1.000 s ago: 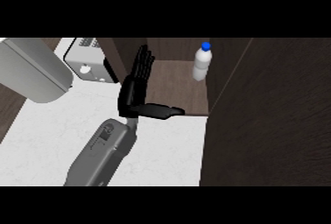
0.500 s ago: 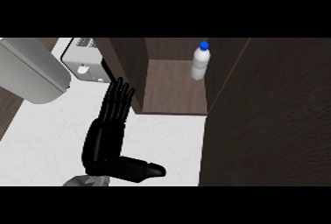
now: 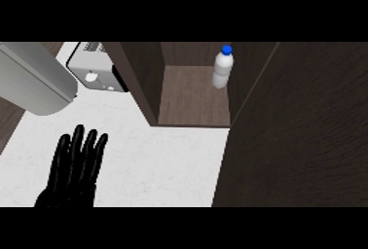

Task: Pick up the bottled water, place it into the cabinet and close the cabinet

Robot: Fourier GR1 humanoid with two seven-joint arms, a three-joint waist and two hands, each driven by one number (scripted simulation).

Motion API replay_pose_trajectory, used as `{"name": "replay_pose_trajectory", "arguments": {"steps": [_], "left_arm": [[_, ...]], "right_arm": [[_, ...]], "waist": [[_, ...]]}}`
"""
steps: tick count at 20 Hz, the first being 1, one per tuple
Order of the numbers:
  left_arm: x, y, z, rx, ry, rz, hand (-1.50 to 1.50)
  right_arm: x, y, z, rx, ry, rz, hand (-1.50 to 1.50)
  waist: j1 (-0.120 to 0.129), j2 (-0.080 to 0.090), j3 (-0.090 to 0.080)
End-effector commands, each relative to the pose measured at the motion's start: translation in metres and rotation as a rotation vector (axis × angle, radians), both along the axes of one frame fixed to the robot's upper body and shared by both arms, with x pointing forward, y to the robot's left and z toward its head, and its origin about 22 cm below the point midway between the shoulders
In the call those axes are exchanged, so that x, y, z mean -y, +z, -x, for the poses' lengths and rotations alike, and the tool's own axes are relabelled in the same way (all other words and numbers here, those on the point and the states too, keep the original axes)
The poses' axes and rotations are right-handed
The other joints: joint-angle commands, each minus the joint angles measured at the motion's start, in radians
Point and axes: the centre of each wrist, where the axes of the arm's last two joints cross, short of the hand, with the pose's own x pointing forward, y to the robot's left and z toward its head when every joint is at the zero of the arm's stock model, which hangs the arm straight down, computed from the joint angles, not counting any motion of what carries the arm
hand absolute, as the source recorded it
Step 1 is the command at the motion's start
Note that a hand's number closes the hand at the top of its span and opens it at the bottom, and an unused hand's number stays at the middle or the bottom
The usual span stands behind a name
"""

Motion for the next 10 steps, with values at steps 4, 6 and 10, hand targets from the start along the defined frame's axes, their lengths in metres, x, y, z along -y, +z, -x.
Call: {"name": "replay_pose_trajectory", "arguments": {"steps": [4, 6, 10], "left_arm": [[-0.030, 0.008, 0.040, 0.023, 0.052, -0.001, -1.50], [-0.050, 0.013, 0.043, 0.032, 0.062, -0.011, -1.50], [-0.062, 0.013, 0.059, 0.010, 0.070, 0.010, -1.50]], "right_arm": [[-0.031, 0.017, 0.004, 0.016, 0.227, 0.050, 1.50], [-0.042, 0.013, 0.007, 0.043, 0.247, 0.056, 1.50], [-0.048, 0.036, 0.013, 0.069, 0.252, 0.048, 1.50]], "waist": [[0.008, -0.001, -0.002], [0.007, -0.002, -0.003], [0.018, -0.002, -0.004]]}}
